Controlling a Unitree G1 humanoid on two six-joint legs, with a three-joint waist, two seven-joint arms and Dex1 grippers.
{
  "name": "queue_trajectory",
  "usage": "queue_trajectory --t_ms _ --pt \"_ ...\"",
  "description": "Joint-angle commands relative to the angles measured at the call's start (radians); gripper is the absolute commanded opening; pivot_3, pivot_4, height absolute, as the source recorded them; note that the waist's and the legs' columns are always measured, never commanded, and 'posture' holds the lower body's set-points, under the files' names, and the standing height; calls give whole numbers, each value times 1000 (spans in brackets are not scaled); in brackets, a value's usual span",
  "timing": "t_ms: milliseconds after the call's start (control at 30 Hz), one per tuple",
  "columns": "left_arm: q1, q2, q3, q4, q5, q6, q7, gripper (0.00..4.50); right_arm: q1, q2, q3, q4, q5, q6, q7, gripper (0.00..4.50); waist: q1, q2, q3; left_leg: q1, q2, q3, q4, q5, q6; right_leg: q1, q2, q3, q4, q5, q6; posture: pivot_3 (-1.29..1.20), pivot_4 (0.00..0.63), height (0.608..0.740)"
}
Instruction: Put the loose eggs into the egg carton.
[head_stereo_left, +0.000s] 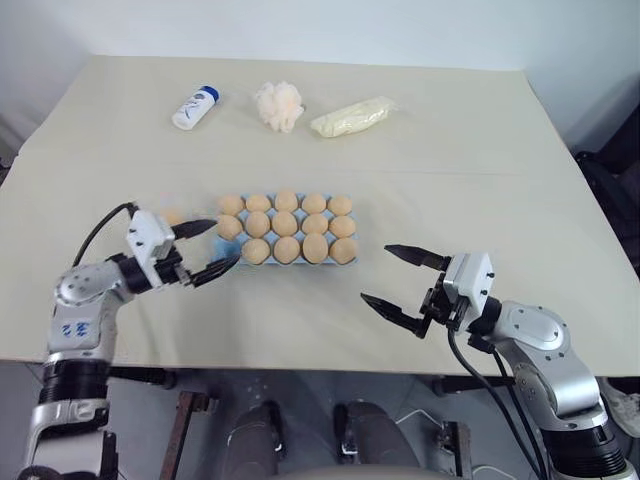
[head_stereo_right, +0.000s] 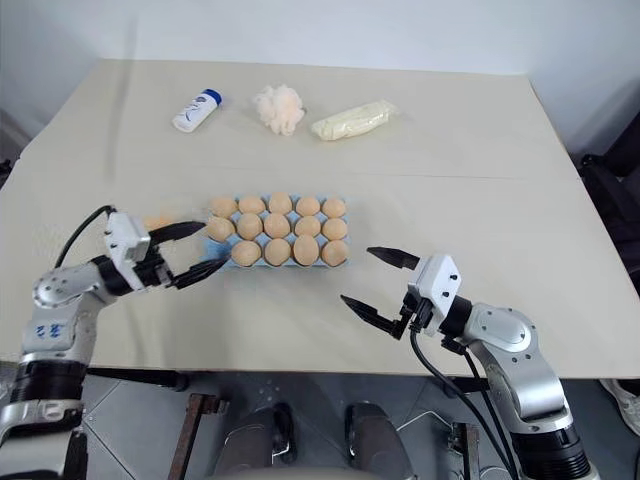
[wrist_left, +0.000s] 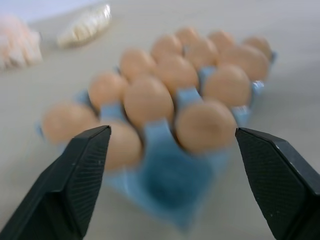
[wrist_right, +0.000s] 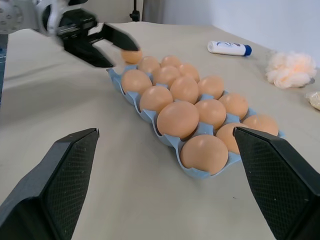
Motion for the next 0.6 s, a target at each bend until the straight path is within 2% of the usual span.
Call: queue_trajectory --t_ms 33,200,367,600 --pt "71 53 70 -44 -37 2 -39 4369 -4 -11 -11 -4 10 -23 29 4500 1 0 0 0 0 0 0 0 0 0 0 0 0 0 0 0 150 740" --pt "146 61 217 51 -42 -29 65 4369 -20 -20 -17 -1 16 -15 51 4500 0 0 0 1 0 -1 0 -5 0 0 -2 -1 0 0 -1 0 150 740" --pt "214 -31 352 14 -66 8 292 4369 -48 -15 -13 -2 25 8 54 4500 0 0 0 1 -1 -1 0 -6 1 1 -4 -1 0 0 -1 0 150 740" --pt "248 -133 355 -72 -64 30 429 4369 -81 -13 -7 -6 27 40 49 4500 2 0 0 0 -1 -1 0 -6 2 1 -3 -2 0 0 -1 0 150 740"
